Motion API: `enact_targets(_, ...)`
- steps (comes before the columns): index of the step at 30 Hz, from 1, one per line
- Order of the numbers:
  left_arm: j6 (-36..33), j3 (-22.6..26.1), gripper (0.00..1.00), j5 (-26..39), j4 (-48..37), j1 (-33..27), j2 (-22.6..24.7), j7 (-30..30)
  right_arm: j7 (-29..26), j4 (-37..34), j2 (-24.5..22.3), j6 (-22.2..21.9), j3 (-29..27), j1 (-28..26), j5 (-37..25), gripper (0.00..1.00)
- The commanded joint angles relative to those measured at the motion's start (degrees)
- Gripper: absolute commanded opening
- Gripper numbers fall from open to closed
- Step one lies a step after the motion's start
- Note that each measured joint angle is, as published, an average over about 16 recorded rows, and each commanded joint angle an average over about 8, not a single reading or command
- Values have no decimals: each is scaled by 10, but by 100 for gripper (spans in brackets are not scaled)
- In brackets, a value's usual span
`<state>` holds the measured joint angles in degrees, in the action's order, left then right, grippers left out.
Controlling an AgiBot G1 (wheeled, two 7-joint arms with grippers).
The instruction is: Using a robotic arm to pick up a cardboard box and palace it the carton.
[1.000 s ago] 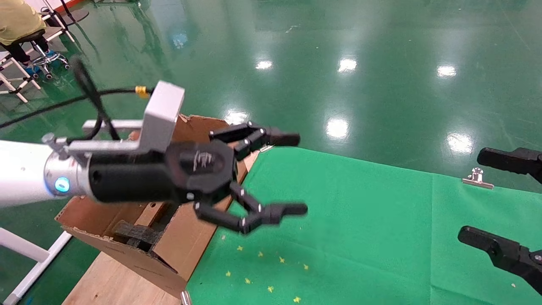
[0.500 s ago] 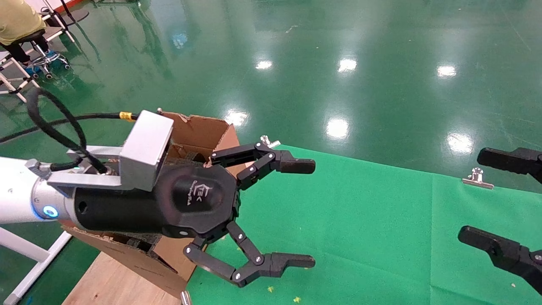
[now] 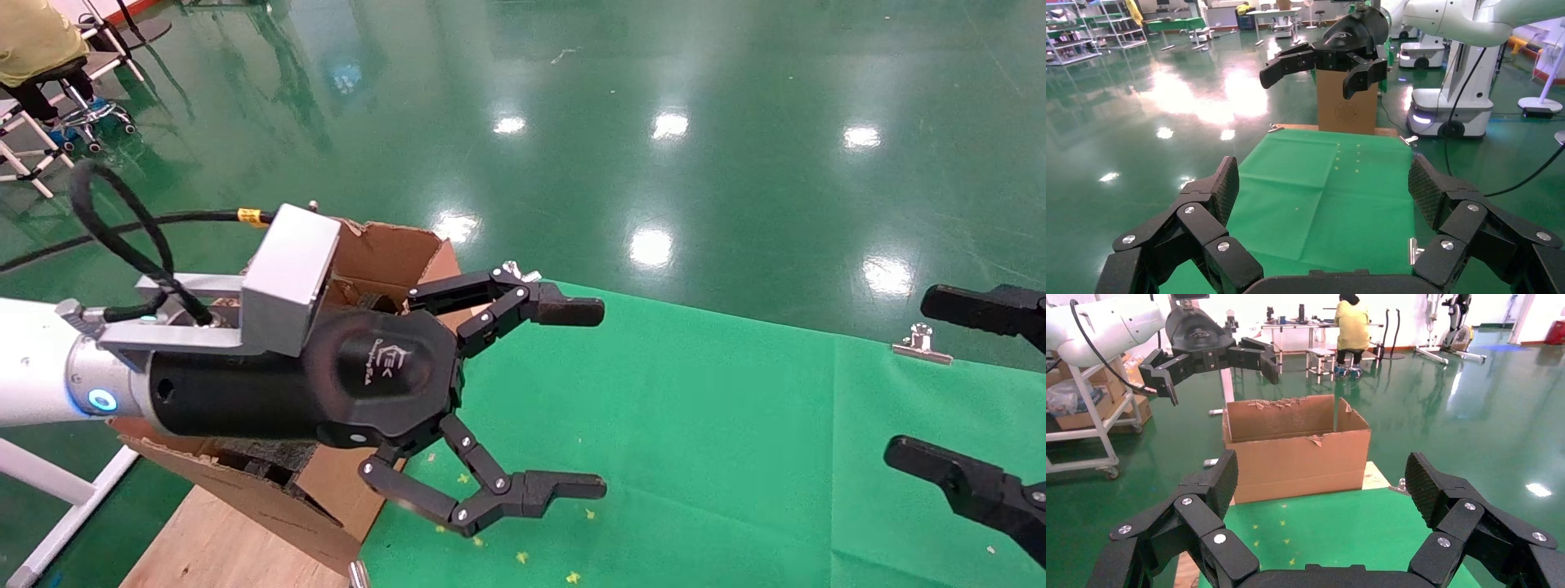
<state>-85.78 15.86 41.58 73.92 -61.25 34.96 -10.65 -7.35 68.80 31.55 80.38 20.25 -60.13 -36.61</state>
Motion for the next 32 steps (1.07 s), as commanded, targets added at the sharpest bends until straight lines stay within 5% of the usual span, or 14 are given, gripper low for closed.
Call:
enact_targets(1,0,0,100,1,-1,-1,0,0,0,0,0,0,0,0,0,100)
enact_targets(32,1,2,100,3,-4,-3,1,-2,0,0,0,0,0,0,0,100)
